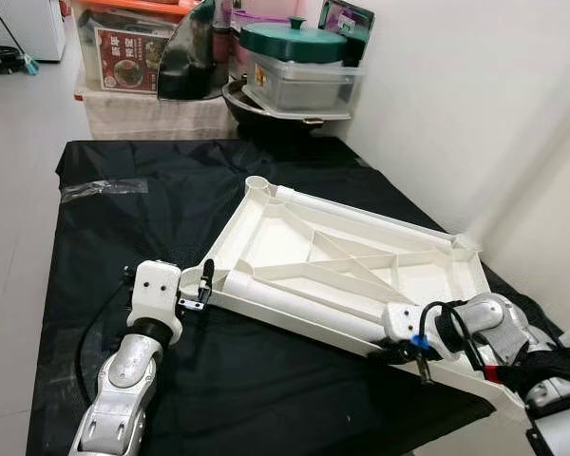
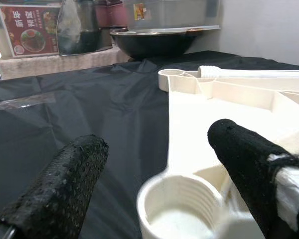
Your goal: Building children table
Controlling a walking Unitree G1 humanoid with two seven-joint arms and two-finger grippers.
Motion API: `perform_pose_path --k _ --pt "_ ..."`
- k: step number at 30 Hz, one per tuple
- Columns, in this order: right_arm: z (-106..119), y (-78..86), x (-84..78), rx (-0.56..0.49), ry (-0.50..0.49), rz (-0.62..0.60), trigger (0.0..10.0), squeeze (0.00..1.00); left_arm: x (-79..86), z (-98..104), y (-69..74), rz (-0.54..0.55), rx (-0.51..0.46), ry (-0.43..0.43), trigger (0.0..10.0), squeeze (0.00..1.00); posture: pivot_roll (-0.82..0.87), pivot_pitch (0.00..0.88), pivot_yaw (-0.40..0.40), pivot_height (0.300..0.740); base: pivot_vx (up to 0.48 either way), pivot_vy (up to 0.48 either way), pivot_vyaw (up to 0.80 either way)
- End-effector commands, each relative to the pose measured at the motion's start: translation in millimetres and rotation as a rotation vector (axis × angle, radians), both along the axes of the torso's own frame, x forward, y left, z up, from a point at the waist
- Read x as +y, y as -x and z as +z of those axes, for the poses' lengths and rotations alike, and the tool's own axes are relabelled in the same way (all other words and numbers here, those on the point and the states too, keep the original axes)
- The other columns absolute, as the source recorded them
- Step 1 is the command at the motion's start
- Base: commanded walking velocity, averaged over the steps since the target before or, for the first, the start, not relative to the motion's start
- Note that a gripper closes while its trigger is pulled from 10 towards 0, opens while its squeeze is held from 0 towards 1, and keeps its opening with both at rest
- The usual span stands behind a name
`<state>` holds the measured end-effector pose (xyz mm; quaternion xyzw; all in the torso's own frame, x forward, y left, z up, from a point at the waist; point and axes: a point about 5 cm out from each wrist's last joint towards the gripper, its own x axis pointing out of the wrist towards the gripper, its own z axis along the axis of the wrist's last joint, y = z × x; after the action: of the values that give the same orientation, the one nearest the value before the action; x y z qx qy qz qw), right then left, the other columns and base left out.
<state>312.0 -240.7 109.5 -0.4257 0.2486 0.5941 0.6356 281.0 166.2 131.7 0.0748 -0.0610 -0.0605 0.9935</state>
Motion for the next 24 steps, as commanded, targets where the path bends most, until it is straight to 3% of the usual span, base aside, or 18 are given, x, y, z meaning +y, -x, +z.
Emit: perform_pose_path --k 1,5,21,24 --pt "-11.5 9.9 11.6 0.017 0.133 0.221 0.0 0.00 -2.5 -1.2 -1.8 -0.017 0.012 -0.019 10.0 0.00 0.09 0.000 -0.137 0.740 0.000 0.000 0.00" --pt "-7.4 8.8 19.6 -0.060 0.151 0.333 0.0 0.00 -3.4 -0.9 -3.0 -0.025 0.012 -0.024 10.0 0.00 0.08 0.000 -0.132 0.740 0.000 0.000 0.00" --pt "2.0 4.7 24.5 -0.191 0.200 0.477 0.0 0.00 -4.3 -4.9 -3.3 -0.028 0.029 -0.030 10.0 0.00 0.08 0.000 -0.144 0.740 0.000 0.000 0.00" --pt "11.8 -2.7 31.7 -0.329 0.190 0.525 0.0 0.00 -5.9 -6.9 -3.3 -0.026 0.036 -0.029 10.0 0.00 0.07 0.000 -0.148 0.740 0.000 0.000 0.00"
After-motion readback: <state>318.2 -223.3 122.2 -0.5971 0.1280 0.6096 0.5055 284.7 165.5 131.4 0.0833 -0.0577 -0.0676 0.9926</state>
